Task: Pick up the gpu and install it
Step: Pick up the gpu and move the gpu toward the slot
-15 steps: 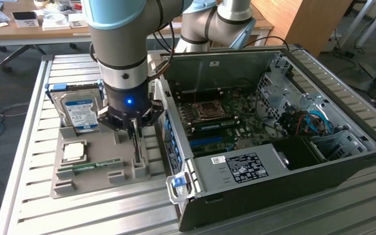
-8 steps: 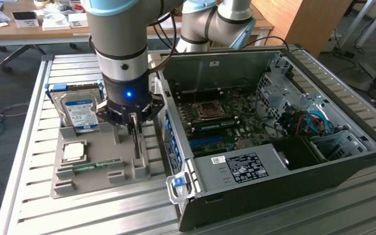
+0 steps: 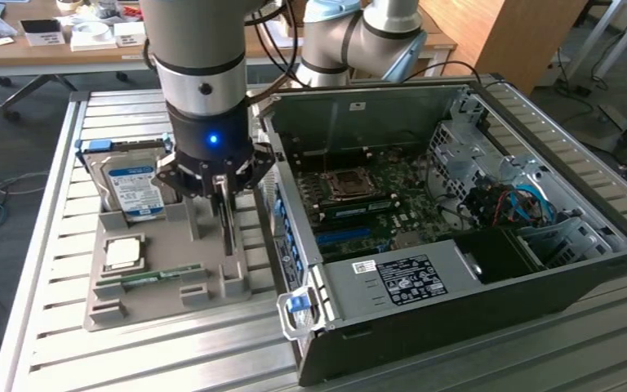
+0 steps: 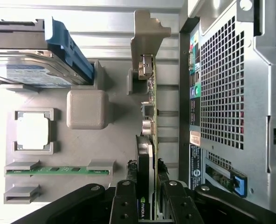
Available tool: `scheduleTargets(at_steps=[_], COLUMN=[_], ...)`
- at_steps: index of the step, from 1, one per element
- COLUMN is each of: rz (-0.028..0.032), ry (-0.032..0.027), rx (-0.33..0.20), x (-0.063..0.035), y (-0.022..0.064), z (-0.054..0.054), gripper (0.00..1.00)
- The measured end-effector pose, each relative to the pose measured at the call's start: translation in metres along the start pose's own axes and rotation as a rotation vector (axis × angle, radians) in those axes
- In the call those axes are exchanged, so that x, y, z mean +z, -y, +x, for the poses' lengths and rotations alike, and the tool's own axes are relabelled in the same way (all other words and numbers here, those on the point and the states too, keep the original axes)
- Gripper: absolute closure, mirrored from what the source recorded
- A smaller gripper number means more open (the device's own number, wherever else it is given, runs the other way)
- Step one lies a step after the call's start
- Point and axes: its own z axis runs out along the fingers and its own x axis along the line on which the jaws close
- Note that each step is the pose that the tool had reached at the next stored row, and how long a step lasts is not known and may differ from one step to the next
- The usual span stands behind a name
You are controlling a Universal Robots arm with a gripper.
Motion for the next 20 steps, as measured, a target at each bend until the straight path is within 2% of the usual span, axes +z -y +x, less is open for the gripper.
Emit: scheduleTargets(at_steps=[20], rz=[0.0000], ry=[-0.0001], rx=[0.000], x=[-0.0539], y=[-0.0046], z=[-0.002], gripper=[0.73])
